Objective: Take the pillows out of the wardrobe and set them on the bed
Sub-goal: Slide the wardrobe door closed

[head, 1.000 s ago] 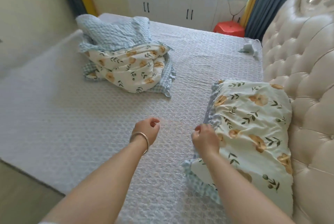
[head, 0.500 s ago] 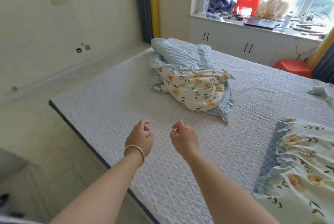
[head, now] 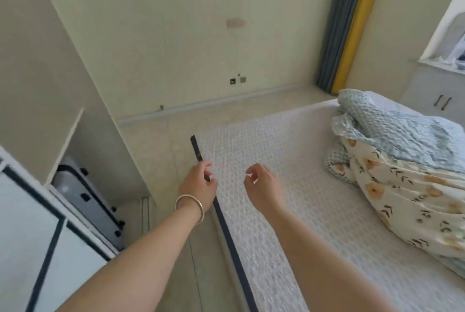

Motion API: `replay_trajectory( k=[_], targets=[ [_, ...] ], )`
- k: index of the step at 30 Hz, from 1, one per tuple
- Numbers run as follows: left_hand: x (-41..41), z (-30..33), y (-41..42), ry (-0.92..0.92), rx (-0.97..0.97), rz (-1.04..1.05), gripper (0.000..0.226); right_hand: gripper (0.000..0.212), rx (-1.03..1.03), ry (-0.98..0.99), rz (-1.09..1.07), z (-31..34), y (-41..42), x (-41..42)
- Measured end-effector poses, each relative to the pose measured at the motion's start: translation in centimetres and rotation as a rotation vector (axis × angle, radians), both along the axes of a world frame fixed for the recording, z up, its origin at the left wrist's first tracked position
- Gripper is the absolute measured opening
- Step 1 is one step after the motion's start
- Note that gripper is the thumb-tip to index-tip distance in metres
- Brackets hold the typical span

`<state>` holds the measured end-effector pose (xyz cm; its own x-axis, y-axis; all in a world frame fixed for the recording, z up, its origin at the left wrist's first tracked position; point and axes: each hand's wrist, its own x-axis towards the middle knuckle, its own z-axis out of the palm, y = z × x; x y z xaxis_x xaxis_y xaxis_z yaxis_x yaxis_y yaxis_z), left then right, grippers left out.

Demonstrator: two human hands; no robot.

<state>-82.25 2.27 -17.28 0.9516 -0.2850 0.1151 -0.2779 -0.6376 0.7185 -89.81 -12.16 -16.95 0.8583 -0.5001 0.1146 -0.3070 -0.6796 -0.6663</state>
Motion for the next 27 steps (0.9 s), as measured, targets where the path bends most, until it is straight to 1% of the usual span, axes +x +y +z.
replay_trajectory(
  k=[2, 6, 12, 16, 18, 23, 27],
  targets=[
    [1.9, 0.4, 1.3, -0.012, 0.032, 0.04, 0.037, 0.024, -0.005, -0.002, 0.057, 0.3, 0.7, 2.3],
    [7.0, 2.0, 4.7, -0.046, 0.072, 0.227, 0.036, 0.023, -0.008, 0.037, 0.24, 1.5, 2.6, 9.7],
    [13.0, 3.6, 10.2, -0.088, 0.103, 0.435, 0.034, 0.021, 0.02, 0.016, 0.439, 2.9, 8.8, 19.2],
    [18.1, 4.1, 13.4, -0.092, 0.044, 0.552, 0.036, 0.019, 0.038, -0.023, 0.557, 3.6, 12.9, 26.1],
    [20.4, 4.5, 14.8, -0.091, 0.012, 0.58, 0.037, 0.018, 0.061, -0.032, 0.581, 4.3, 14.8, 29.4],
    [25.9, 5.7, 18.5, -0.11, -0.07, 0.693, 0.035, 0.018, 0.161, -0.079, 0.631, 6.0, 19.5, 36.5],
    [29.1, 6.3, 21.1, -0.124, -0.123, 0.789, 0.034, 0.019, 0.377, -0.075, 0.67, 7.4, 24.1, 40.8]
  ],
)
